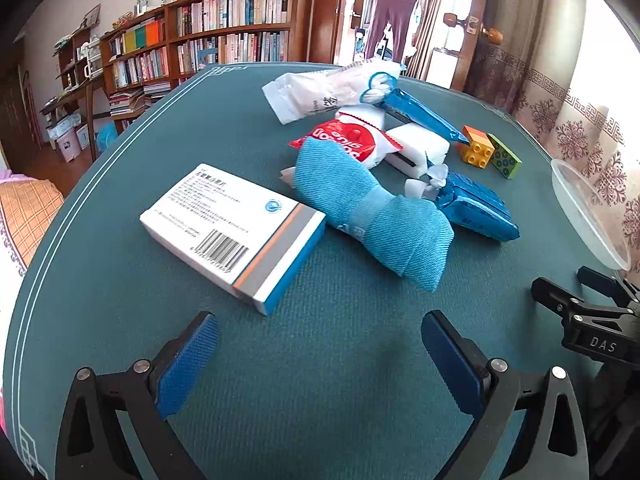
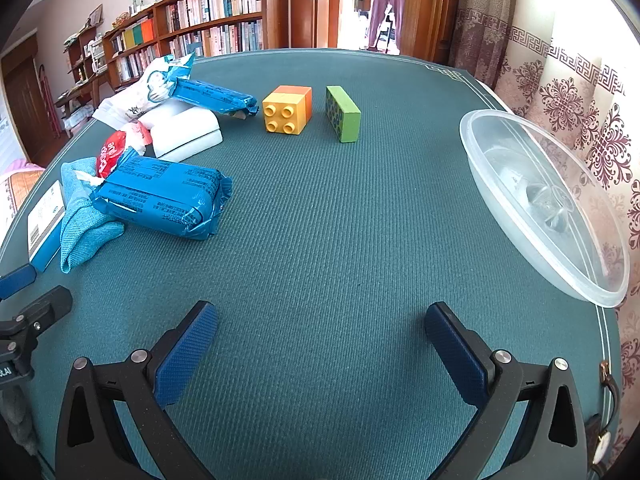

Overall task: Organize objects
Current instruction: 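Grasp the white medicine box with the left gripper, then grasp the blue wrapped pack with the right gripper while the left holds the box, then carry both items to the clear bowl while the right gripper lowers the blue pack inside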

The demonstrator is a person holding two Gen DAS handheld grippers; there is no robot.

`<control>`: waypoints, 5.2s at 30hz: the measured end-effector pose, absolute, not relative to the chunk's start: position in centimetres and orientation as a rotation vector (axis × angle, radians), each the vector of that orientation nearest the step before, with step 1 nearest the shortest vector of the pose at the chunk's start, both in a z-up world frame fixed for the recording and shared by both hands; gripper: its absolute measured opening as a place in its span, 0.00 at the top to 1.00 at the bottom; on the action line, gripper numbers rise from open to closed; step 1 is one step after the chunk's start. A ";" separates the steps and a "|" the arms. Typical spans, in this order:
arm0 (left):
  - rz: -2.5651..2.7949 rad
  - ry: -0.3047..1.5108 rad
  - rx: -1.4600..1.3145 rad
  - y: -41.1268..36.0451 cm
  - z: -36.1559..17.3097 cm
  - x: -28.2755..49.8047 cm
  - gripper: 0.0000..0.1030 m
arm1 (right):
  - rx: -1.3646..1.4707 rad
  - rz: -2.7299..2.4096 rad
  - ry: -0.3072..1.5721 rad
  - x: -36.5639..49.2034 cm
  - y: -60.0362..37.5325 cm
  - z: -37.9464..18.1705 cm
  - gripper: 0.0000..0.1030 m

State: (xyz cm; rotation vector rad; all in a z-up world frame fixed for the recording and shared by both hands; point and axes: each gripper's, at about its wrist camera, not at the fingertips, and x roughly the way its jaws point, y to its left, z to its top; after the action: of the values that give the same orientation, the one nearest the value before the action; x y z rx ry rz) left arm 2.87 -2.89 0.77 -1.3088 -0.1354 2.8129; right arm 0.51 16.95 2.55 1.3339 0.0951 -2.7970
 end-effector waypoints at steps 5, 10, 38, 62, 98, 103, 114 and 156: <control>2.903 -0.192 -1.311 -5.4 1.4 2.4 0.00 | 1.334 -2.797 0.094 0.5 16.9 2.6 0.00; 2.948 -0.392 -1.346 -7.8 2.0 0.5 0.00 | 1.334 -2.797 0.093 0.5 17.0 2.6 0.00; 3.062 -0.392 -1.524 -11.2 1.4 0.9 0.00 | 1.333 -2.799 0.095 0.5 17.0 2.6 0.00; 3.050 -0.194 -1.340 -9.0 1.4 1.1 0.35 | 1.255 -2.695 0.081 0.6 15.5 3.8 0.01; 3.000 -0.132 -1.267 -7.1 2.6 1.8 0.35 | 1.136 -2.182 0.198 -2.5 10.1 4.2 0.29; 2.999 -0.121 -1.239 -6.5 3.3 2.0 0.35 | 1.152 -2.228 0.207 -3.0 9.7 4.0 0.53; 2.976 -0.090 -1.176 -4.5 4.7 2.1 0.35 | 1.148 -2.347 0.121 -0.8 12.7 4.8 0.59; 2.662 0.188 -0.981 15.2 8.5 -0.8 0.35 | 1.178 -2.977 -0.371 -0.8 39.4 10.1 0.59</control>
State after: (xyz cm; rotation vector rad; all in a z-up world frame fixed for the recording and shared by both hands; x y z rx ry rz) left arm -0.77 15.24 8.50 -0.9809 0.1877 2.6622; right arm -0.77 39.41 10.13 1.1784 -0.3707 -2.9773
